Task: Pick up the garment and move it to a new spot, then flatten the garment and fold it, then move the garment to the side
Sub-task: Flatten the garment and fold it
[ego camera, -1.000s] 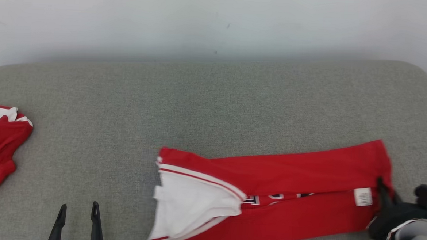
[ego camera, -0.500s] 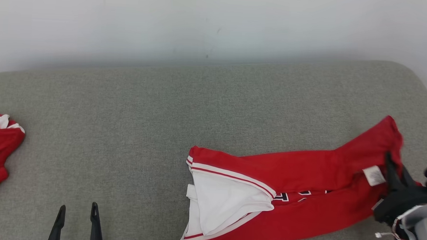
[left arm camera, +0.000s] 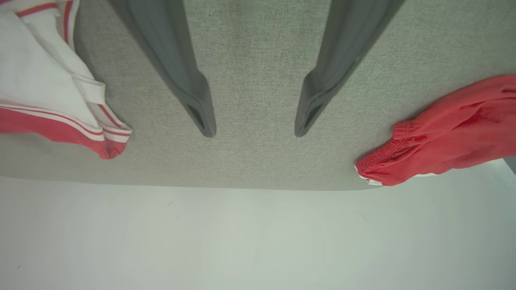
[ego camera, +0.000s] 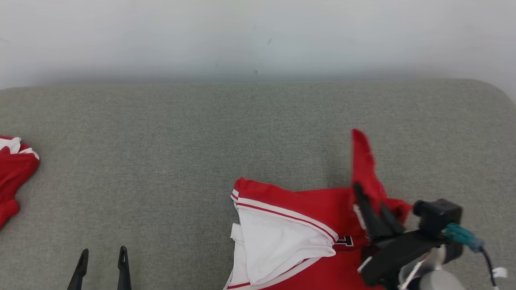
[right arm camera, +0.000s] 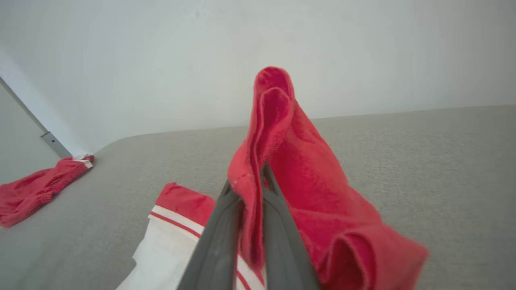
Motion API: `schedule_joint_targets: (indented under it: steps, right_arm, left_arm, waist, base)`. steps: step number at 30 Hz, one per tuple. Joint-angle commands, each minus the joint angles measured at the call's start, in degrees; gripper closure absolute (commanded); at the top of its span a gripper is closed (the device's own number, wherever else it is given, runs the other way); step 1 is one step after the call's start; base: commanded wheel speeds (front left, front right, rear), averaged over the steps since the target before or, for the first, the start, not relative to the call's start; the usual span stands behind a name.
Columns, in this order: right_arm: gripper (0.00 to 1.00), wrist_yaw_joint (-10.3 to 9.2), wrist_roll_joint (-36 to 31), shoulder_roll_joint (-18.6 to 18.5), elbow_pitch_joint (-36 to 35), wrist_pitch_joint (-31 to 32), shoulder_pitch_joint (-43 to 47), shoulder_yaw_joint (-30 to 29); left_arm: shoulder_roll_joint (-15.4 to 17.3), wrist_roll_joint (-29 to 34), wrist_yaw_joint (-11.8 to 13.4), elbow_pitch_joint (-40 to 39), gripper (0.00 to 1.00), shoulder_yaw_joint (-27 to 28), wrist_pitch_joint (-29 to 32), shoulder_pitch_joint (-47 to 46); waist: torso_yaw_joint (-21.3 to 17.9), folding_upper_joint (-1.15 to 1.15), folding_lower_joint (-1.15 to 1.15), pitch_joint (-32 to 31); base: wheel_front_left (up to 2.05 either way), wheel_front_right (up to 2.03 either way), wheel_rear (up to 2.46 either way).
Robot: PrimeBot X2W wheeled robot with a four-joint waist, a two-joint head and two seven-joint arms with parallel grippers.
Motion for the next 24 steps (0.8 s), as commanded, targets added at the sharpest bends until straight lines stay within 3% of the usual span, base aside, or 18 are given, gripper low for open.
schedule_joint_targets:
  steps: [1, 9, 21, 23, 24]
  right_arm:
    - [1.00, -0.15, -0.04, 1.56, -2.03, 1.08, 0.95, 1.76]
    - [1.00, -0.15, -1.35, 6.46, -3.12, 3.14, -0.04, 7.64]
    - [1.00, -0.15, -3.44, 10.04, 5.81, 2.07, -2.83, 10.62]
    - [0.54, -0.15, -3.45, 10.34, 6.98, 1.30, -3.20, 10.91]
    - [0.00, -0.15, -3.39, 10.33, 7.33, 0.90, -3.42, 11.00]
  left_arm:
    - [-0.07, -0.44, -0.18, 0.15, 0.00, 0.02, -0.18, -0.12]
    - [-0.08, -0.91, -0.21, 0.70, 0.00, -0.94, -0.18, -1.12]
    - [-0.07, -1.23, -0.05, 1.43, 0.00, -1.55, -0.18, -2.56]
    - [-0.07, -1.33, 0.04, 1.55, 0.00, -1.49, -0.18, -2.45]
    - [-0.08, -1.38, 0.08, 1.57, 0.00, -1.41, -0.18, -2.40]
  waist:
    - [0.63, 0.00, 0.00, 0.01]
    - [2.47, 0.00, 0.00, 0.70]
    - [4.66, 0.00, 0.00, 1.64]
    - [4.64, 0.00, 0.00, 1.61]
    - [4.56, 0.00, 0.00, 1.57]
  base:
    - [0.00, 0.00, 0.00]
    - [0.00, 0.00, 0.00]
    - [0.00, 0.00, 0.00]
    - [0.00, 0.00, 0.00]
    - [0.00, 0.00, 0.00]
